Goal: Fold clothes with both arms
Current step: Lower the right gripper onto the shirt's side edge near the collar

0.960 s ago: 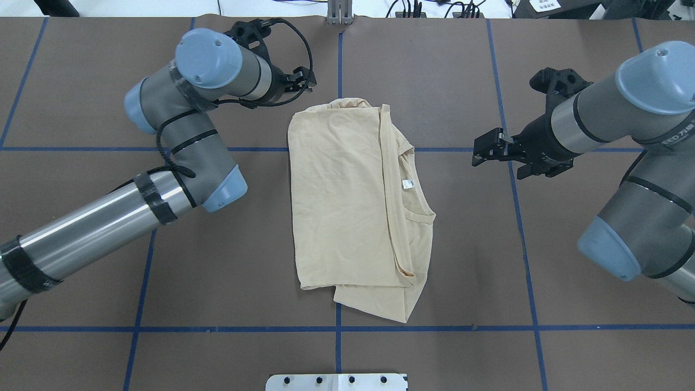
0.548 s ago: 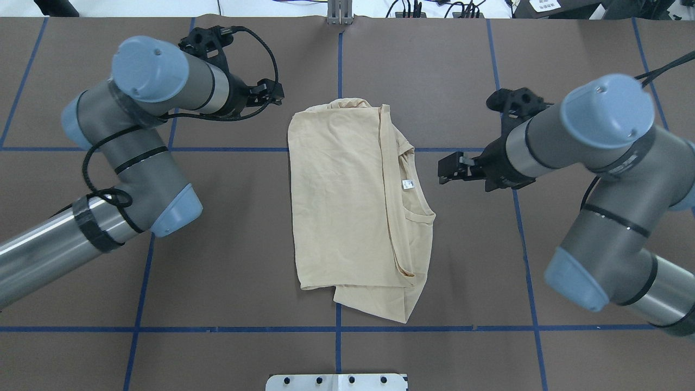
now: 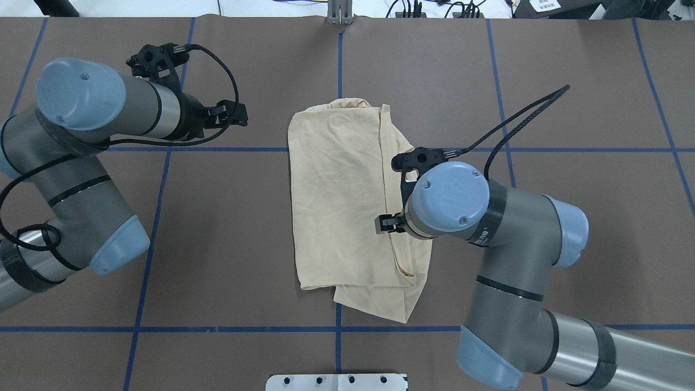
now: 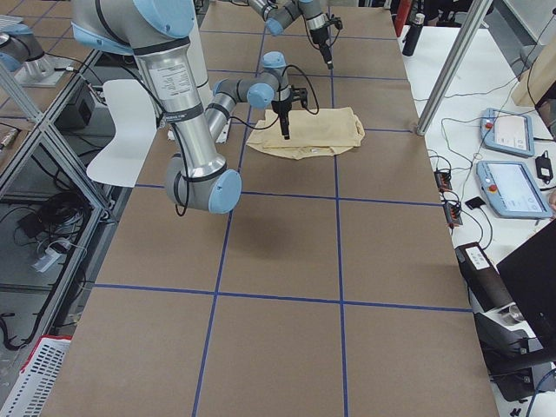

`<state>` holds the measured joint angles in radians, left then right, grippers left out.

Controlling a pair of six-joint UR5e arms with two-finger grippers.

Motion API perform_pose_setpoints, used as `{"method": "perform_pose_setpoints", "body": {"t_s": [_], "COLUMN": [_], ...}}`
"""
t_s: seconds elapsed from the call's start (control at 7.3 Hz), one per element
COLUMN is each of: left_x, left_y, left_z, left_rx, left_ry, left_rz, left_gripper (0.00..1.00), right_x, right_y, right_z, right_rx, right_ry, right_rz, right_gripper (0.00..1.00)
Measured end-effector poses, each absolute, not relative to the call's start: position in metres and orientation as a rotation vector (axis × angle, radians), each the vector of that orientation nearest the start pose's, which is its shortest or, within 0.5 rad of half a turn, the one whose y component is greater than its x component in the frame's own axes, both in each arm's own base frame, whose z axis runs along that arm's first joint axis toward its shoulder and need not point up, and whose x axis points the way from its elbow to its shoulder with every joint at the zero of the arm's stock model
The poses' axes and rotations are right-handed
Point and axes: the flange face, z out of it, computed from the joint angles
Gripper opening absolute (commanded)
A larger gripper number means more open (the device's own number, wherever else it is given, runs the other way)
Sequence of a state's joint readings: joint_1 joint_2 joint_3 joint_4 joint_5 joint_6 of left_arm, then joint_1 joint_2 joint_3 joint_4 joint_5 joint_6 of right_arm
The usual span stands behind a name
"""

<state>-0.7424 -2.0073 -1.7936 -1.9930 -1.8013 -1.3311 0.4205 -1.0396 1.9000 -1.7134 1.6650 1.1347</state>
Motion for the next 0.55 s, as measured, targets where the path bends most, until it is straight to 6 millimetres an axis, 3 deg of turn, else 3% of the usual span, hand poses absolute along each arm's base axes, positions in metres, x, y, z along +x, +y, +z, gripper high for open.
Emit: {"method": "perform_pose_setpoints", "body": {"t_s": [0.27, 0.55], "left_x": [0.385, 0.387], "left_y": [-0.502, -0.503], "left_z": [0.265, 0.264], "left_rx": [0.324, 0.322], "left_ry": [1.051, 1.052], "left_rz": [-0.324, -0.324], "left_gripper": [1.0, 1.0], "right_x": [-0.531, -0.542], "right_y": [-0.354, -0.344], "right_z": [0.247, 0.255], "right_rx": [0.241, 0.241], "right_ry": [-0.635, -0.615], "right_rz": [-0.12, -0.169], "right_gripper": [1.0, 1.0]}}
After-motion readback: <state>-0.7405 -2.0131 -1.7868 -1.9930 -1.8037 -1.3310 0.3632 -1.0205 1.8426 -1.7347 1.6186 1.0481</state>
